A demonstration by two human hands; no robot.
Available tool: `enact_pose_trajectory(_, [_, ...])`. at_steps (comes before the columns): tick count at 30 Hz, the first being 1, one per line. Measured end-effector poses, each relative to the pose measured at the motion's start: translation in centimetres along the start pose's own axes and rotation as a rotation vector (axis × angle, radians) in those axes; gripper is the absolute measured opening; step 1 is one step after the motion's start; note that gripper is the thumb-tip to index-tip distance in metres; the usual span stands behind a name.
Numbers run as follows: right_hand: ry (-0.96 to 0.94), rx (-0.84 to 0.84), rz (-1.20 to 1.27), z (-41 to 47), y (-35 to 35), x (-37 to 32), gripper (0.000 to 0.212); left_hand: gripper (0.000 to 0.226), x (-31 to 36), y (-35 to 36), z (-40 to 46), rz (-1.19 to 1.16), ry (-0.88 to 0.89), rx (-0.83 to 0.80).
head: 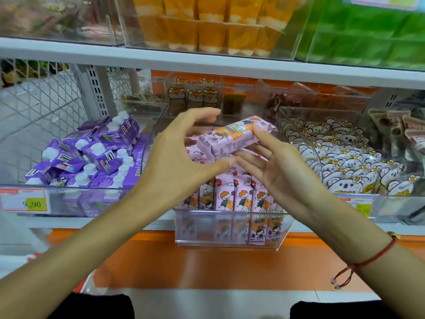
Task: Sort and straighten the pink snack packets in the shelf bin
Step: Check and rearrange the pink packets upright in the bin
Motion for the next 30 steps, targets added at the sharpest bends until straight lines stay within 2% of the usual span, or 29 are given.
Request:
enact_pose_trajectory(4, [0.115, -0.020, 0.206, 0.3, -0.3, -0.1, 0.014, 0.054, 0.1, 0.2, 0.1, -0.214, -0.148, 0.034])
enact_pose_trajectory(9, [0.141, -0.014, 0.209, 0.6, -0.2, 0.6, 0.015, 0.034, 0.5, 0.7, -0.3, -0.256, -0.132, 0.093])
enact_pose_trajectory(14, [0.137, -0.012, 0.132, 0.6, -0.4, 0.7, 0.038, 0.026, 0.2, 0.7, -0.3, -0.222, -0.142, 0.108])
enact_pose_trajectory(17, [0.101, -0.017, 0.122, 0.5, -0.3, 0.5, 0.016, 0.028, 0.1, 0.6, -0.4, -0.134, -0.121, 0.088])
enact_pose_trajectory(18, [0.089, -0.029, 0.129, 0.5, -0.4, 0.5, 0.024, 0.031, 0.1, 0.6, -0.5, -0.103, -0.108, 0.068])
enact_pose_trajectory(20, [0.053, -0.046, 0.144, 0.5, -0.4, 0.6, 0.024, 0.039, 0.1, 0.7, -0.7, -0.036, -0.057, 0.007])
enact_pose_trajectory(22, [0.024, -0.045, 0.146, 0.5, -0.5, 0.5, 0.033, 0.047, 0.0, 0.8, -0.9, 0.012, -0.028, -0.065])
enact_pose_trajectory(25, [-0.125, -0.079, -0.024, 0.4, -0.9, 0.3, 0.052, 0.047, -0.2, 0.9, -1.0, 0.046, -0.061, -0.124])
enact_pose_trajectory(28, [-0.418, -0.106, -0.430, 0.0, -0.8, 0.0, 0.058, 0.041, -0.2, 0.6, -0.5, -0.068, -0.108, -0.033])
enact_pose_trajectory(30, [-0.536, -0.141, -0.609, -0.4, -0.5, 0.0, 0.058, 0.048, 0.0, 0.2, 0.0, -0.190, -0.100, 0.013])
Point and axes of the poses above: each hand's wrist, its own z-axis towards the middle knuckle, its own y-axis out of the palm, x = y × z, the point moved 1 cm from there along z, towards the middle knuckle, and after that the axes turned 9 degrees about -z, right-handed, at the moved point
